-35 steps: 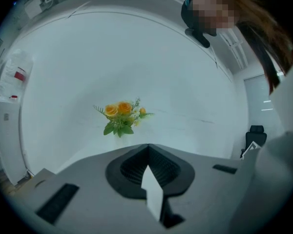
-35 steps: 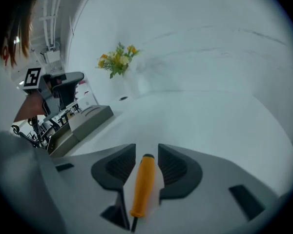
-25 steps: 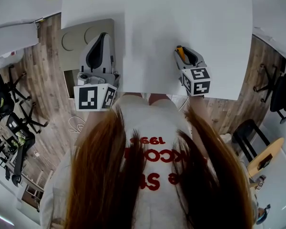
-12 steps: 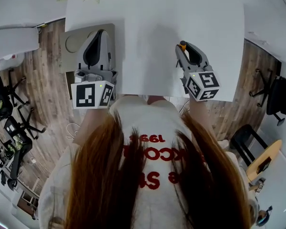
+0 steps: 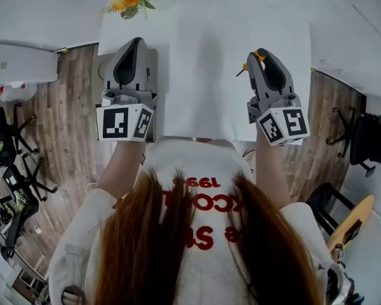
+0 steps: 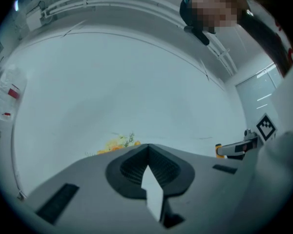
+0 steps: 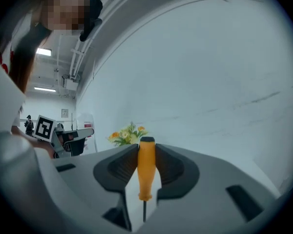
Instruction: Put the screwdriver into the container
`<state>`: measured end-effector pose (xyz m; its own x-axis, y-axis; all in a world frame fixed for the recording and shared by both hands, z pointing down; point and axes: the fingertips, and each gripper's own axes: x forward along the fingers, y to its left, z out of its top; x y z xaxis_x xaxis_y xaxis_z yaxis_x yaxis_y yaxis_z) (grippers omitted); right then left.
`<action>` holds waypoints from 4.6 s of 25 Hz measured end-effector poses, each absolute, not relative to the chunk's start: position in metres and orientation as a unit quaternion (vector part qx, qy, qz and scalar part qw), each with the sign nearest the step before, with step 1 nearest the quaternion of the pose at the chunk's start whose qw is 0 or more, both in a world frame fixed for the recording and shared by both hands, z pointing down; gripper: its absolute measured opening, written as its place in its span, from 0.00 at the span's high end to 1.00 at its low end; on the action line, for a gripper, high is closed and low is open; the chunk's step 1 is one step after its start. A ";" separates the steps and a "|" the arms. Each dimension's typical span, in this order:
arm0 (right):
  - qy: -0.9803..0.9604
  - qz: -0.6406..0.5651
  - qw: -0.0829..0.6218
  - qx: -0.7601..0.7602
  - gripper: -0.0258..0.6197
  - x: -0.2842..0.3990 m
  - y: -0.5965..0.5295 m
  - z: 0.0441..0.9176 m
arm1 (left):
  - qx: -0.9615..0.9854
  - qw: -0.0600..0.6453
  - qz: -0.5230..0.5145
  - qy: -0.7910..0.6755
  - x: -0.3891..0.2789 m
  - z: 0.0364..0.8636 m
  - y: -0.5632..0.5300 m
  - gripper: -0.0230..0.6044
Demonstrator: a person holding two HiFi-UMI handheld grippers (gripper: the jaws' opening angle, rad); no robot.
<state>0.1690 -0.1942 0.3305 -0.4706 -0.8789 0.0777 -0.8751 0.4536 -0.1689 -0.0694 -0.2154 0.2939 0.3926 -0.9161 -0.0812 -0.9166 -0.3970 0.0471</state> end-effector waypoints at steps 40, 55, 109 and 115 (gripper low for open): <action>0.981 -0.044 0.060 -0.178 0.79 -0.059 -0.170 0.239 | -0.627 0.071 0.038 0.775 -0.246 0.255 -0.087 0.96; 0.987 -0.119 -0.105 -0.016 0.79 -0.175 -0.098 0.376 | -0.574 0.003 0.023 0.819 -0.299 0.331 -0.035 0.96; 0.995 -0.089 -0.012 -0.037 0.96 -0.221 -0.118 0.369 | -0.509 0.017 0.009 0.861 -0.347 0.334 0.008 0.96; 0.989 -0.078 0.006 -0.126 0.96 -0.172 -0.155 0.352 | -0.563 0.027 0.014 0.826 -0.325 0.322 -0.035 0.96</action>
